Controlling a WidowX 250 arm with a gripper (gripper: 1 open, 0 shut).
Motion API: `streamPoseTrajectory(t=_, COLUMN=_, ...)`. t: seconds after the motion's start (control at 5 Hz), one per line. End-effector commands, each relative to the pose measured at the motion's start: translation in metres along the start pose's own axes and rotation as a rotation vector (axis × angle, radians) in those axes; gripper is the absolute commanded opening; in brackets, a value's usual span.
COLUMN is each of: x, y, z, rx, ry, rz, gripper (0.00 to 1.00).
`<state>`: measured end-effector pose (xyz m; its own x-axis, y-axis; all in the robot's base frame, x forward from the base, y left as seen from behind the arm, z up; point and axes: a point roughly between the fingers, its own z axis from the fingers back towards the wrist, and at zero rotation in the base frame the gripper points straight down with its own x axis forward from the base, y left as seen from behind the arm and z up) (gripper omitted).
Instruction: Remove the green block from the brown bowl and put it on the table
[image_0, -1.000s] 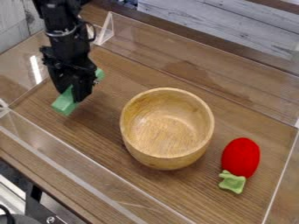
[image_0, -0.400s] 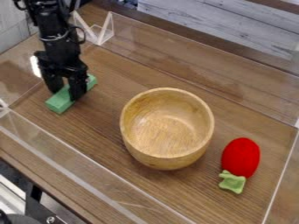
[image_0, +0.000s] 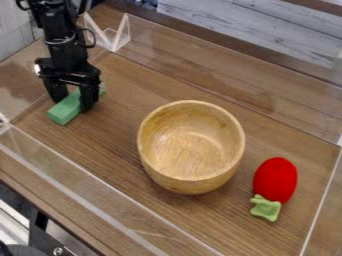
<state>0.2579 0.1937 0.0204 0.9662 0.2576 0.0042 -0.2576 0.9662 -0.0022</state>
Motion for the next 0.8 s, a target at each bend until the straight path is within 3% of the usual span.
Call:
streamPoseTrajectory(t=0.0, x=0.007, y=0.0, z=0.012, rx=0.023, ry=-0.037, rz=0.056, gripper=1.0)
streamPoseTrajectory(t=0.2, x=0.005, y=-0.004, z=0.01, rx=0.023, ry=-0.031, rz=0.111, gripper=1.0)
streamPoseTrajectory(t=0.6, x=-0.002, y=-0.028, z=0.017, rx=0.021, ry=-0.021, rz=0.094, gripper=1.0)
